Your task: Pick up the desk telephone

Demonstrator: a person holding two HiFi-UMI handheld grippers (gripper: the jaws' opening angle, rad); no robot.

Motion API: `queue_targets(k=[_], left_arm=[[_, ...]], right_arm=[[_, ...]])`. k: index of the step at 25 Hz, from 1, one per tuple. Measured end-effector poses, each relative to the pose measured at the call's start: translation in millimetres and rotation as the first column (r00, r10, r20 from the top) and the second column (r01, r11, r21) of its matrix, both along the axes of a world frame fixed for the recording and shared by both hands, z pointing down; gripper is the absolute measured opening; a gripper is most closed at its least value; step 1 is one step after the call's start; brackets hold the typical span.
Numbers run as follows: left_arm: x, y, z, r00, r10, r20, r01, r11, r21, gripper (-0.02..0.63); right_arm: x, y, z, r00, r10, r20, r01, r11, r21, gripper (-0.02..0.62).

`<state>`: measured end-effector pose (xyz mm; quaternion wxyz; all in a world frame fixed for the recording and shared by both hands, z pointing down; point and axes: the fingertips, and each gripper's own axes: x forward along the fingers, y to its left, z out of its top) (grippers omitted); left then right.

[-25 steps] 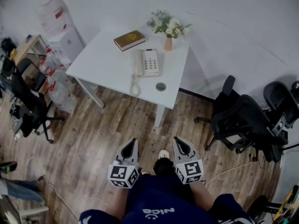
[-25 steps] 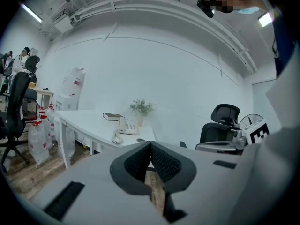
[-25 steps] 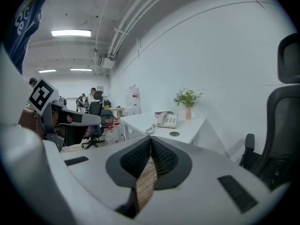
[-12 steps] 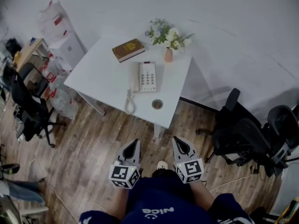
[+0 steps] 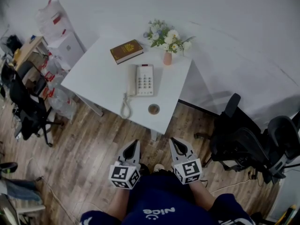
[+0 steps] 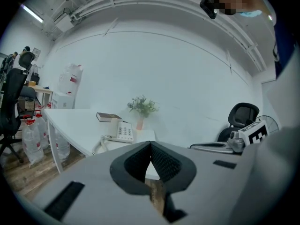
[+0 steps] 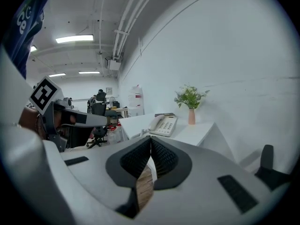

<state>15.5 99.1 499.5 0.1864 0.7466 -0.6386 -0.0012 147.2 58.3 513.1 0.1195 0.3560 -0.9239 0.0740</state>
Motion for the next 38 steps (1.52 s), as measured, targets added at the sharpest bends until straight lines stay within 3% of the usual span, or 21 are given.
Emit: queue_targets(k=[10, 18, 24, 32, 38], left_arm=[[-11.6, -38.6, 10.0, 0.999, 0.045, -0.029, -0.045, 0.999, -0.009, 0.017], [-48.8, -102.2, 18.2, 0.992, 0.111, -0.064, -0.113, 0.993, -0.021, 0.017], [-76.4, -150.3, 22.6, 0.978, 0.192, -0.078, -0.196, 0.98, -0.044, 0.017], [-124.2, -203.6, 20.6, 0.963, 0.26, -0.067, -0.263, 0.964, -0.036, 0.017], [-142.6, -218.9, 24.5, 0.946, 0.317, -0.066, -0.32, 0.946, -0.045, 0.017]], right_arm=[[-11.8, -21.6, 6.3, 0.999, 0.034, -0.036, -0.035, 0.999, -0.019, 0.023], [-39.9, -70.4, 12.4, 0.994, 0.091, -0.066, -0.094, 0.995, -0.032, 0.022], [-72.5, -112.0, 27.1, 0.986, 0.149, -0.078, -0.155, 0.984, -0.084, 0.023], [-117.5, -146.2, 24.3, 0.974, 0.212, -0.084, -0.218, 0.973, -0.078, 0.023], [-143.0, -156.8, 34.6, 0.962, 0.259, -0.087, -0.268, 0.958, -0.101, 0.023]])
